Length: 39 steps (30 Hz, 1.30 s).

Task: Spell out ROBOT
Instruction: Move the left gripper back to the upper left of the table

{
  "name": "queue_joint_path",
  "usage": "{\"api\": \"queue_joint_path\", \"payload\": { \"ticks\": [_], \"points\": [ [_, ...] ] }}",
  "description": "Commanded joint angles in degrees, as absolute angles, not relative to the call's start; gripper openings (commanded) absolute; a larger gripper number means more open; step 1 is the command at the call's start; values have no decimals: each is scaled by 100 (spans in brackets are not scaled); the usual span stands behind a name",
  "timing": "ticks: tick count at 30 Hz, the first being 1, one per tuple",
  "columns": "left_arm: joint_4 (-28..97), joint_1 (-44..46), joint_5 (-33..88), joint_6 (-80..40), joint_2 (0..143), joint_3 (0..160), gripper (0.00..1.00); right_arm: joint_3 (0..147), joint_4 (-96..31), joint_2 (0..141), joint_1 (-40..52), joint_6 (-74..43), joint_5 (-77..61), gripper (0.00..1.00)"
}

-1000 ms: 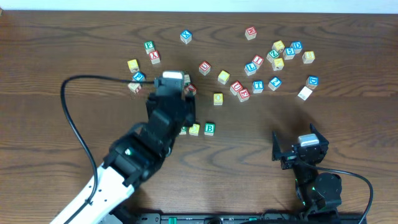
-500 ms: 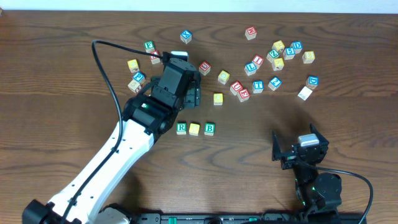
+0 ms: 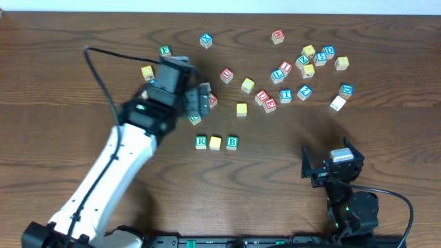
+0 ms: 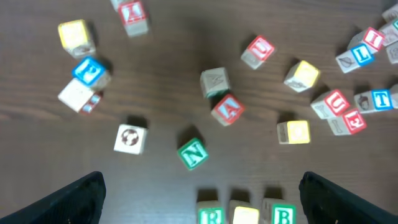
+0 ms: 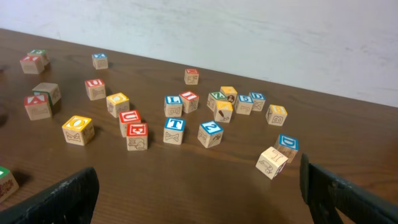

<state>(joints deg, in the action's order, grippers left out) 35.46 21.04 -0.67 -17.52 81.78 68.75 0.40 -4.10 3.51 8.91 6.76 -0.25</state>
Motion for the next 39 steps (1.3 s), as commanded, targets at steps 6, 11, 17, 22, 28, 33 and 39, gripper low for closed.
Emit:
{"api": "queue_joint_path", "payload": {
  "ticks": [6, 11, 17, 22, 28, 33, 39],
  "points": [
    [3835, 303, 2456, -423, 7959, 7085, 98, 32, -432, 340, 856, 735, -21, 99],
    [3854, -390, 2801, -257, 7577, 7085, 98, 32, -432, 340, 856, 735, -21, 99],
    [3857, -749, 2786, -259, 7319, 7085, 98, 32, -432, 340, 856, 735, -21, 99],
    [3857, -749, 2786, -259, 7341, 7074, 98, 32, -432, 340, 856, 738, -21, 99],
    [3857, -749, 2786, -259, 7341, 7074, 98, 32, -401, 340, 856, 950, 325, 99],
    [3859, -749, 2786, -259, 7341, 7074, 98, 32, -403, 340, 856, 950, 305, 99],
    [3859, -749, 2786, -259, 7341, 7074, 98, 32, -401, 340, 856, 950, 301, 99]
  ]
}}
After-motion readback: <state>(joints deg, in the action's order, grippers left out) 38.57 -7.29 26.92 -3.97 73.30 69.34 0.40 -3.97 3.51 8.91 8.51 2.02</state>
